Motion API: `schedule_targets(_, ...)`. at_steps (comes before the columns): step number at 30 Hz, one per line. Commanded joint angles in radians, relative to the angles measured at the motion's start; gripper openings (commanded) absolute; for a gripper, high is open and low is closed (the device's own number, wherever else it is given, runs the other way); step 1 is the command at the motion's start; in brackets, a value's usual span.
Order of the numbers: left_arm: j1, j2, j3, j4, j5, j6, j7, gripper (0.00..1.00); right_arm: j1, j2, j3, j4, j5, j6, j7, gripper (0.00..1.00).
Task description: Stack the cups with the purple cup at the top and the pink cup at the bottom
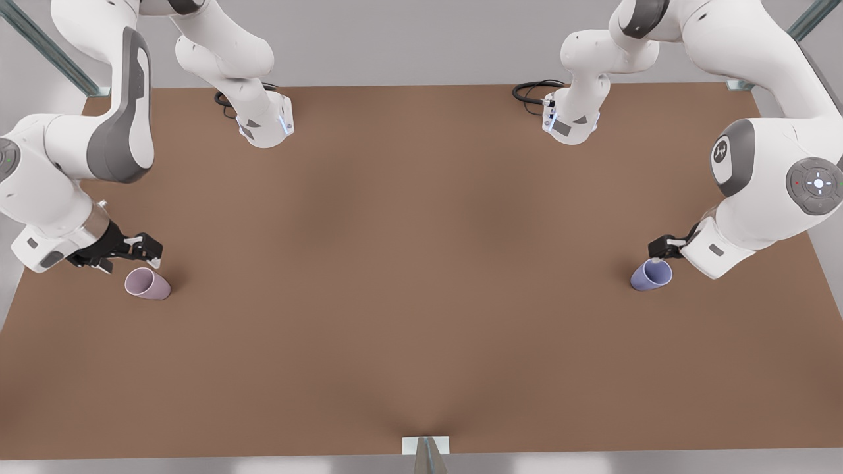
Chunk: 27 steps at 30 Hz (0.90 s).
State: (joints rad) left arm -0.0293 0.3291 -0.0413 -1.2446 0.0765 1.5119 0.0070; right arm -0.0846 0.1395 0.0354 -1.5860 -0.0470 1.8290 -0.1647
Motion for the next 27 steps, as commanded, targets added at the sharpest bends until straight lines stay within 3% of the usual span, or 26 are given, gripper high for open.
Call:
schedule_targets(1,-0.001,-0.002,0.0,0.0,0.002,0.008,-0.012,1.0,0.0,-0.003,0.0,0.001,0.001,0.0,-0.026,1.0)
schedule_targets(4,0.0,-0.002,0.0,-0.001,-0.02,0.008,-0.008,1.0,-0.001,-0.001,-0.003,0.001,0.006,0.0,-0.033,1.0)
schedule_targets(11,0.0,-0.004,0.004,-0.013,-0.018,0.008,-0.008,1.0,-0.155,0.086,-0.065,0.009,0.117,-0.008,-0.438,1.0)
schedule_targets(12,0.0,-0.004,0.008,-0.013,-0.018,0.008,-0.008,1.0,-0.155,0.089,-0.083,0.007,0.131,-0.016,-0.46,1.0)
schedule_targets(13,-0.001,-0.004,0.008,-0.013,-0.018,0.008,-0.008,1.0,-0.116,0.115,-0.156,0.006,0.188,-0.007,-0.532,1.0)
schedule_targets(16,0.0,-0.004,0.011,-0.015,-0.018,0.008,-0.008,1.0,-0.116,0.184,-0.215,0.015,0.225,0.015,-0.61,1.0)
schedule_targets(27,0.003,0.013,0.014,-0.016,-0.015,0.008,-0.01,1.0,-0.142,0.344,-0.262,0.006,0.217,0.182,-0.852,1.0)
